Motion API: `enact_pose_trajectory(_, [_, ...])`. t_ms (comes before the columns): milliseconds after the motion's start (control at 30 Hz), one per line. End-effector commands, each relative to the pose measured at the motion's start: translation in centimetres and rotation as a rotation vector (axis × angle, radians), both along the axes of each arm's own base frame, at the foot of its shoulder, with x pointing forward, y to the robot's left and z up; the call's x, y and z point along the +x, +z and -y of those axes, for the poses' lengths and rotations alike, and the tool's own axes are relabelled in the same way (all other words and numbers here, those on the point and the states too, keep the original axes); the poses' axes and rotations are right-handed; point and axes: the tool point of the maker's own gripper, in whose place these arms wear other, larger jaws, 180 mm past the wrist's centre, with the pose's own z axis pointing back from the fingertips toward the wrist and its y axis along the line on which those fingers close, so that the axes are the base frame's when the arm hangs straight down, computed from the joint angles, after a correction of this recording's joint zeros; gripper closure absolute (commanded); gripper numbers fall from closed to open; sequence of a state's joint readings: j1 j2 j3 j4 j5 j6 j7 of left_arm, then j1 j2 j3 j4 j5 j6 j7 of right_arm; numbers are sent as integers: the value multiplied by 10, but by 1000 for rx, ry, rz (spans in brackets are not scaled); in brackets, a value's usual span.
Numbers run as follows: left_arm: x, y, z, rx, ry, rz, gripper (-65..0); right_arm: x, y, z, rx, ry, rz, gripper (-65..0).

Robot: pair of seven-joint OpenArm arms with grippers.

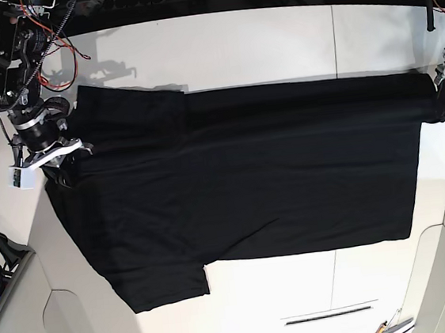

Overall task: Fold the T-shirt properly
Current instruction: 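Lower the shirt and release the right gripper from the shoulder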

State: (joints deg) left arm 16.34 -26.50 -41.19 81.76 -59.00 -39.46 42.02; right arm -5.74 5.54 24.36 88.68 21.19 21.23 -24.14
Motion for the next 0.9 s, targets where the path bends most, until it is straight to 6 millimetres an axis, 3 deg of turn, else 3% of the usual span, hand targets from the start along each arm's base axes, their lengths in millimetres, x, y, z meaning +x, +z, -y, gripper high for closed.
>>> enact_pose_trajectory(0, [7, 17, -5, 20, -6, 51, -84, 10, 17, 3, -3, -6, 66, -60])
enact_pose_trajectory(67, [7, 17, -5, 20, -6, 51, -166, 10, 18, 0, -3, 13, 72, -195])
enact_pose_trajectory(133, [7, 17, -5, 20, -6, 51, -197, 10, 21, -4, -5, 39, 84, -247])
enact_pose_trajectory(333, [7, 17, -5, 20, -6, 51, -198, 12, 51, 1, -46, 41, 133, -248])
enact_pose_trajectory(500, [7, 17, -5, 20, -6, 51, -199, -5, 73, 2, -98, 59, 116, -248])
enact_pose_trajectory(667, [7, 17, -5, 19, -6, 52, -199, -30, 72, 0, -126, 72, 93, -248])
enact_pose_trajectory(867, [7, 18, -5, 14, -5, 57, -199, -23, 82, 1, -127, 62, 144, -248])
